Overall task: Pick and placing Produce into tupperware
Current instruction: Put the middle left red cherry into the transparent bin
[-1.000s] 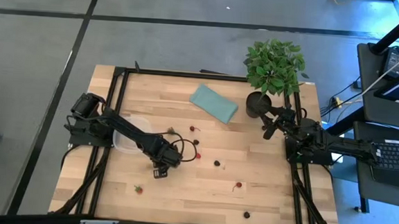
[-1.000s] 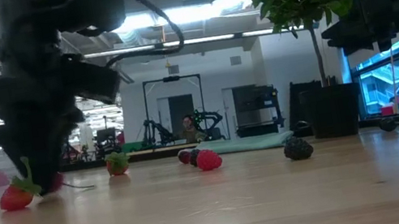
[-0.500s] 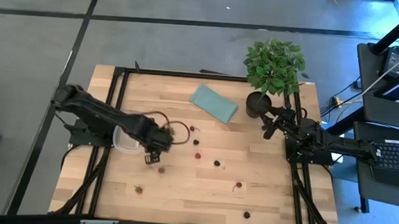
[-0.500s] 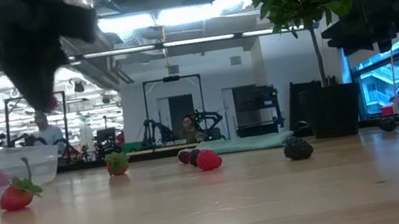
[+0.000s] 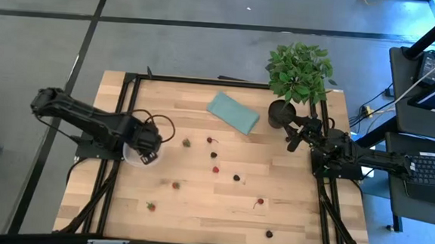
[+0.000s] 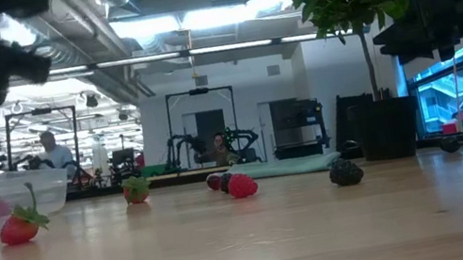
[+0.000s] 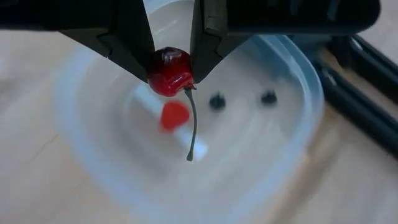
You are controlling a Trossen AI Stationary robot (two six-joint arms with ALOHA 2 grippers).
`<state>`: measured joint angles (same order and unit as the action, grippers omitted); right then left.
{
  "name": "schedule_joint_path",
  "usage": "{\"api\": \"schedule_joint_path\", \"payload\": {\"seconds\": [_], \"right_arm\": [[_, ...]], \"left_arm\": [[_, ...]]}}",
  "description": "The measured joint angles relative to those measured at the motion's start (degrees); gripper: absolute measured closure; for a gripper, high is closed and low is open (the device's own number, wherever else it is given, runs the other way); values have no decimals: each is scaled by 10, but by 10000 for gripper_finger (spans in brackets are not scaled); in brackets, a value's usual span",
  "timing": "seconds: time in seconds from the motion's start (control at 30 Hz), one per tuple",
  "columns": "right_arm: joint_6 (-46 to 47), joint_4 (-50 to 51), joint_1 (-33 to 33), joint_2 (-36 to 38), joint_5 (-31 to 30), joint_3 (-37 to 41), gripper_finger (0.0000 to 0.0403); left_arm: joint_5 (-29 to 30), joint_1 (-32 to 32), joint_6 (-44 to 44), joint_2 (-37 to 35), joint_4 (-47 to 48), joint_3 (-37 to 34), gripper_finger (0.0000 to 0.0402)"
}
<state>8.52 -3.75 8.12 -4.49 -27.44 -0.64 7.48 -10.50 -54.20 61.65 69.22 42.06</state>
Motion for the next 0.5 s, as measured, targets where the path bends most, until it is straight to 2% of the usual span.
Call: {"api": "schedule_joint_path", "payload": {"seconds": [0.23, 0.5], "right_arm": [[0, 0, 0, 0, 0, 0, 186], [0, 0, 0, 0, 0, 0, 186]], "left_arm": [[-56, 0, -34, -3, -77, -73, 321], [-57, 0, -53, -2, -106, -95, 321]]}}
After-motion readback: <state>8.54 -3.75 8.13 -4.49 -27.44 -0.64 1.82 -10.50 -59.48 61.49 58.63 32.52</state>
